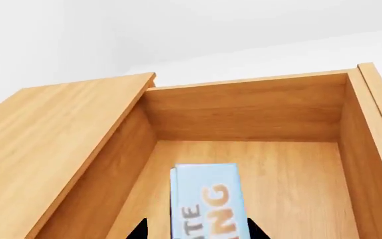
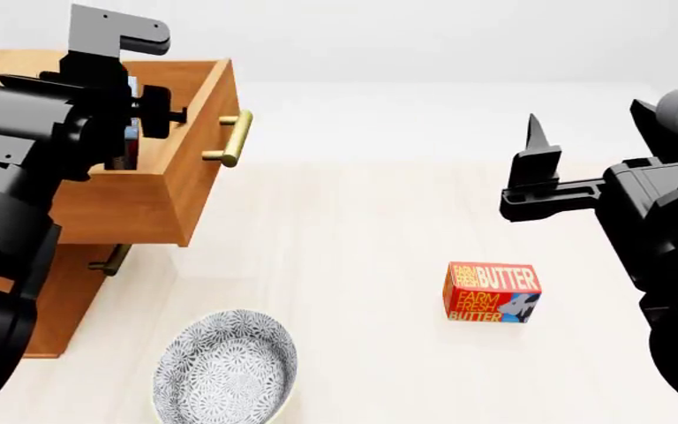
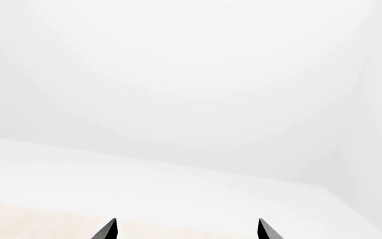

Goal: Put the chocolate pudding in the top drawer of the cabinet and close it.

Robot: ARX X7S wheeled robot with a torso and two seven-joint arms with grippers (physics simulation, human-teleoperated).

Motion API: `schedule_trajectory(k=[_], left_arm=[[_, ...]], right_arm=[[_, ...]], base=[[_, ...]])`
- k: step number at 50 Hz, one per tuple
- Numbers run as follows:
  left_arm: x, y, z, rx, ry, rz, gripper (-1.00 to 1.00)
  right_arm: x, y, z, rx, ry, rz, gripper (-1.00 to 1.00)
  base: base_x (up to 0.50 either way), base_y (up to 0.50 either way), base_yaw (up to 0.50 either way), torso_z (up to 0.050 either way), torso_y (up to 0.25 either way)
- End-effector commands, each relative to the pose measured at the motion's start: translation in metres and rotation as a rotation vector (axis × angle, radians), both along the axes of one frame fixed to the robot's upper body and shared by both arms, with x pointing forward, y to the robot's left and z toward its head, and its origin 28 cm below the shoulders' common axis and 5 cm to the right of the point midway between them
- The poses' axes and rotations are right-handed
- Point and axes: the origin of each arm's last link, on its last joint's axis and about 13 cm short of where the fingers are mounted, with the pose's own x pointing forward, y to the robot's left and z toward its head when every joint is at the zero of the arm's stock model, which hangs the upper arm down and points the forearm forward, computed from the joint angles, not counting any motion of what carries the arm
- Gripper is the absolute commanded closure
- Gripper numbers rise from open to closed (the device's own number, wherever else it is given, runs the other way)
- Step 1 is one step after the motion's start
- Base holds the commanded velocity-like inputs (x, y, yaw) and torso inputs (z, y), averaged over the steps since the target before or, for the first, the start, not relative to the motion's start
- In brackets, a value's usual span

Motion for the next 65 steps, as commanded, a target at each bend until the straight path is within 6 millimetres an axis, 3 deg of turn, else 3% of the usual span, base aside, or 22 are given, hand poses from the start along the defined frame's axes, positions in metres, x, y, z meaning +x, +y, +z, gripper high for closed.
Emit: schedule_trajectory(k=[1, 17, 26, 44, 65], left_arm=[[0.0, 0.0, -0.006, -0.03, 0.016, -0.004, -1.0], [-0.004, 0.003, 0.01, -0.037, -0.018, 0.003, -1.0], [-0.01, 0.003, 0.031, -0.038, -0.068, -0.007, -1.0], [-0.042, -0.022, 0.071, -0.029, -0.205, -0.194, -1.0], [-0.084, -0.076, 0.051, -0.018, -0.228, -0.515, -1.0]], right_arm=[[0.0, 0.0, 0.0, -0.001, 0.0, 0.001, -1.0], [0.0, 0.0, 0.0, 0.0, -0.002, 0.002, -1.0], [-0.001, 0.001, 0.001, 0.0, -0.006, 0.002, -1.0], [-0.006, 0.002, 0.004, -0.003, -0.017, 0.006, -1.0], [-0.005, 0.004, 0.008, -0.004, -0.021, 0.011, -1.0]], base=[[0.0, 0.0, 0.0, 0.0, 0.0], [0.0, 0.0, 0.0, 0.0, 0.0], [0.0, 0.0, 0.0, 0.0, 0.0], [0.0, 0.0, 0.0, 0.0, 0.0], [0.0, 0.0, 0.0, 0.0, 0.0]])
